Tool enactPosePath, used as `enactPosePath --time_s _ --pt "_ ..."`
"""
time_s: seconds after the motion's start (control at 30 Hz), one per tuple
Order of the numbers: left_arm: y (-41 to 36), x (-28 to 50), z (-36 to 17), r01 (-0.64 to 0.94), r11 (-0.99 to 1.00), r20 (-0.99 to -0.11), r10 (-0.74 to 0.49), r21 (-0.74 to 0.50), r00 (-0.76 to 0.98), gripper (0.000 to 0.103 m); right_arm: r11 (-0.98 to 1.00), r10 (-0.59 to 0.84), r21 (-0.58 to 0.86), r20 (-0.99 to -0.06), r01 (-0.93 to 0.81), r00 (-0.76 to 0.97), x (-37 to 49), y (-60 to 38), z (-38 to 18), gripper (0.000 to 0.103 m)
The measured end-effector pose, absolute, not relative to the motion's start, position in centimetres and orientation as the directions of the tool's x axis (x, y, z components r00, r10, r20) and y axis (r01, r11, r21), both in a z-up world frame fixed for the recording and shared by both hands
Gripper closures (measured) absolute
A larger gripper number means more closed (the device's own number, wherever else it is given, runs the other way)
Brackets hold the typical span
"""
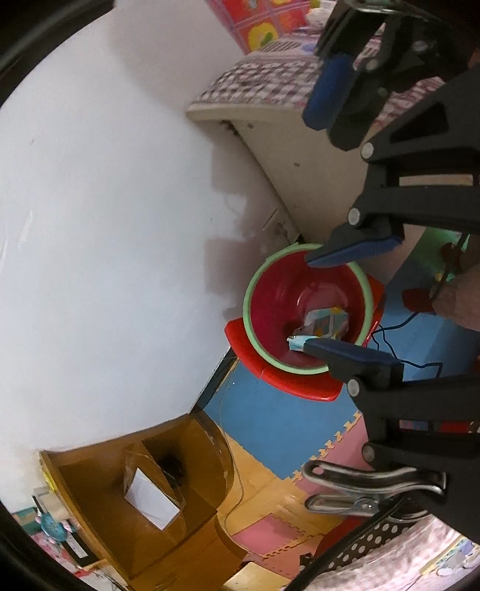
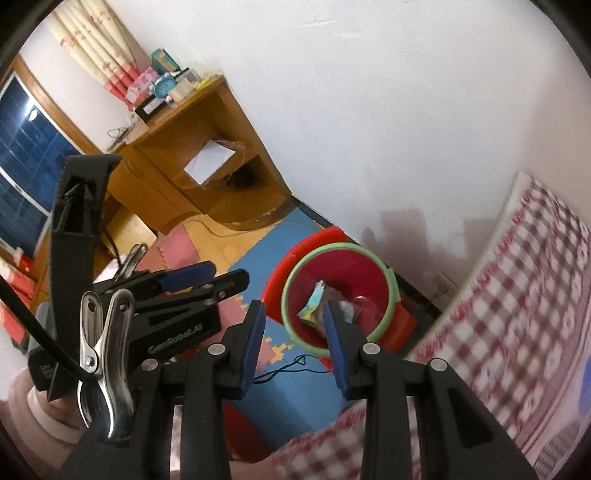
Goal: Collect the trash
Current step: 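Move the right gripper back over the trash pile on the bed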
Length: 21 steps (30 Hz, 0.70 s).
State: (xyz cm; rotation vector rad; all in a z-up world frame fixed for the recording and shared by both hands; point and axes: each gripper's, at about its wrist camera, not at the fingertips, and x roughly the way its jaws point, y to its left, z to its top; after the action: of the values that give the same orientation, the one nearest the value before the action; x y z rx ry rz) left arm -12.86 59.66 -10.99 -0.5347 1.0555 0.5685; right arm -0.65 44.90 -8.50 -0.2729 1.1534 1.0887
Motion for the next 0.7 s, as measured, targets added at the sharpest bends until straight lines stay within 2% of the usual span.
enactPosePath --time_s 0.7 --pt "45.3 -13.3 -4.1 -0.492 0.866 -0.877 0.161 -0.094 0.452 0.061 0.612 0.636 0.368 -0.755 -0.7 0.159 -5.3 25.9 -1.2 0.069"
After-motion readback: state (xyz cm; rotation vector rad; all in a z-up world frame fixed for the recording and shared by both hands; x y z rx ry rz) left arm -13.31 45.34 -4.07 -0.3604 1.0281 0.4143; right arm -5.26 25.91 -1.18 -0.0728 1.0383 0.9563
